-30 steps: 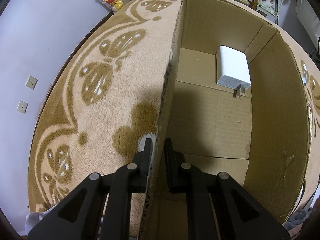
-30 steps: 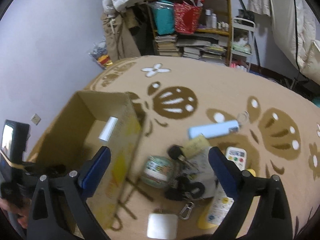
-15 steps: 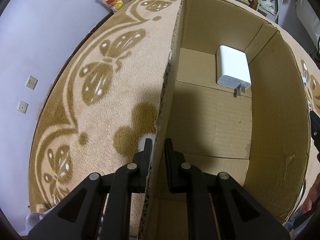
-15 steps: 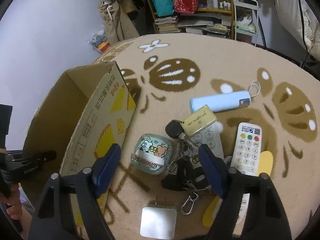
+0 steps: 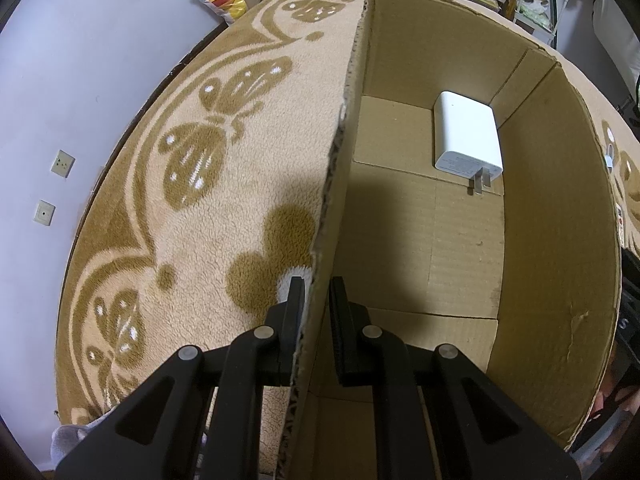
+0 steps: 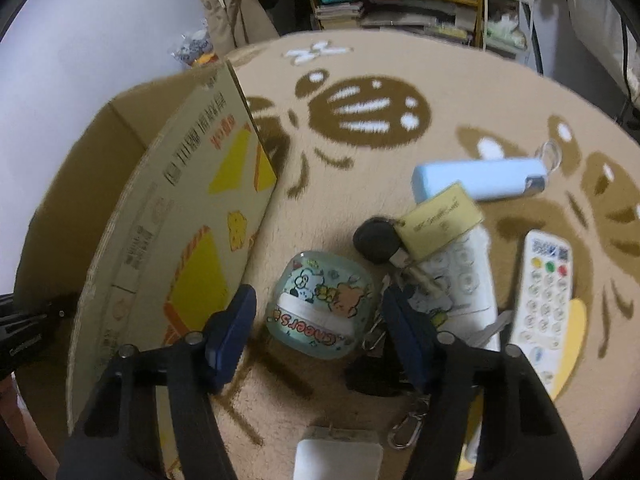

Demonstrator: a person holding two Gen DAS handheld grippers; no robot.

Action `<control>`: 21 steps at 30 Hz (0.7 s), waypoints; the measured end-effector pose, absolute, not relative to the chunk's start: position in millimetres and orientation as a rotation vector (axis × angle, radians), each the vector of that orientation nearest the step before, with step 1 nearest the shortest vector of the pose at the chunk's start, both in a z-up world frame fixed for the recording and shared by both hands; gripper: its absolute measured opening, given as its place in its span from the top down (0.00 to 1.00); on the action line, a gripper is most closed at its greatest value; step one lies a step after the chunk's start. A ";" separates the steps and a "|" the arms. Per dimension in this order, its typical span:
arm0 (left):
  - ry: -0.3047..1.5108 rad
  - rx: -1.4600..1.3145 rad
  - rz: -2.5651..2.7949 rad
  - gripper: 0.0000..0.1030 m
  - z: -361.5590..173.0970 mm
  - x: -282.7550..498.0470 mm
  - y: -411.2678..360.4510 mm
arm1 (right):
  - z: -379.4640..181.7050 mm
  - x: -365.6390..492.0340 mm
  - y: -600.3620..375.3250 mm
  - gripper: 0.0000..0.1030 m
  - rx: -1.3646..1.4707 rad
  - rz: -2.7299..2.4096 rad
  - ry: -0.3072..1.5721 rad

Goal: Organize rigid objects
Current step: 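Move the right gripper back and grasp the green cartoon keychain case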

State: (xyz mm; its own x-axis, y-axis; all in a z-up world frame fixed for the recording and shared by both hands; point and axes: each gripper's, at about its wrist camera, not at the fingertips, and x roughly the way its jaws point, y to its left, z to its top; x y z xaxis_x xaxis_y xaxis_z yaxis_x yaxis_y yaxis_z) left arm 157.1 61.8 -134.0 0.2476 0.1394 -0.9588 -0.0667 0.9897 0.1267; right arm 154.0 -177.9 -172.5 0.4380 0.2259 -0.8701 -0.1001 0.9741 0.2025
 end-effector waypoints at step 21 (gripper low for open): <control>1.312 0.064 0.139 0.89 -133.6 156.7 62.5 | -174.1 147.1 -170.1 0.37 0.048 0.102 1.021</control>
State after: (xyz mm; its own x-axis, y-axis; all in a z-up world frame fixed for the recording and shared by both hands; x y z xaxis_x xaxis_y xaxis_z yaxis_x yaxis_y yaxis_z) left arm 156.7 62.5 -133.6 0.2490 0.1379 -0.9586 -0.0655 0.9899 0.1254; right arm 147.1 -170.1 -174.1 0.5185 0.1078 -0.8483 -0.0629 0.9941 0.0879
